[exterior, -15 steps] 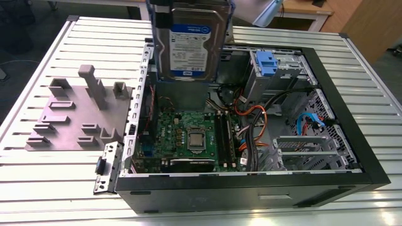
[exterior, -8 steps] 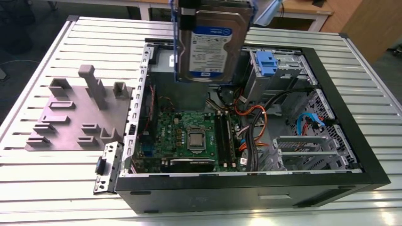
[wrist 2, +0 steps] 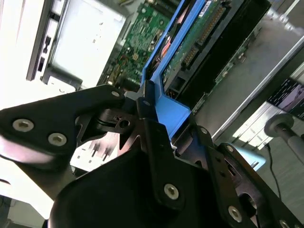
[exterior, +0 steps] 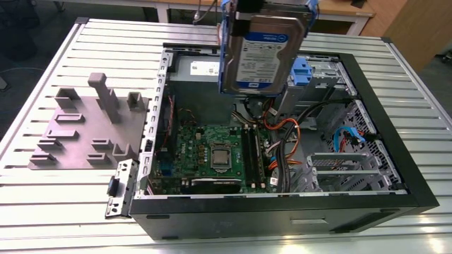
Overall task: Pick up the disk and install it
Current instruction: 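Pick up the disk, then insert the disk into the insertion slot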
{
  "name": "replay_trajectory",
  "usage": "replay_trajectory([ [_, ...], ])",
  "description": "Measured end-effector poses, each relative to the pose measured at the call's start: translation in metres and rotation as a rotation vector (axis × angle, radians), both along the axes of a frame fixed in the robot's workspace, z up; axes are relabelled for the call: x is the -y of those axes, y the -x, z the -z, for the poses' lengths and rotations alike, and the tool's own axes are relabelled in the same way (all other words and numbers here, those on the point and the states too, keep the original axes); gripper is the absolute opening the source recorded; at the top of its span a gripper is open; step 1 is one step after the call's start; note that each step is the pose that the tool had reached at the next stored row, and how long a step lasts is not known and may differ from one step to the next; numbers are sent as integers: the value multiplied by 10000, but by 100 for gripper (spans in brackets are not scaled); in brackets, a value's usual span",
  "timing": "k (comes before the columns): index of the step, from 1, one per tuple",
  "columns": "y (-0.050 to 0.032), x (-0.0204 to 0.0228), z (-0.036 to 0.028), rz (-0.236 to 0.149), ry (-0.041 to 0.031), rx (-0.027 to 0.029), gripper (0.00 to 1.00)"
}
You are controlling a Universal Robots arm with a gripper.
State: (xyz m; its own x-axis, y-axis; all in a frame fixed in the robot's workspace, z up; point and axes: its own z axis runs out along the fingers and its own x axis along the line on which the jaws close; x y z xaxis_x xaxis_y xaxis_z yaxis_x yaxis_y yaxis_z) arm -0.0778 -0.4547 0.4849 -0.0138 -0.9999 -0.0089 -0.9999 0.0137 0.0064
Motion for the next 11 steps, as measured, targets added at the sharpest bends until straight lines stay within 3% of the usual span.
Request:
replay_trajectory([
  [4,-132,0,6,0,-1,0,37],
  [11,-140,0,7,1,0,0,37],
])
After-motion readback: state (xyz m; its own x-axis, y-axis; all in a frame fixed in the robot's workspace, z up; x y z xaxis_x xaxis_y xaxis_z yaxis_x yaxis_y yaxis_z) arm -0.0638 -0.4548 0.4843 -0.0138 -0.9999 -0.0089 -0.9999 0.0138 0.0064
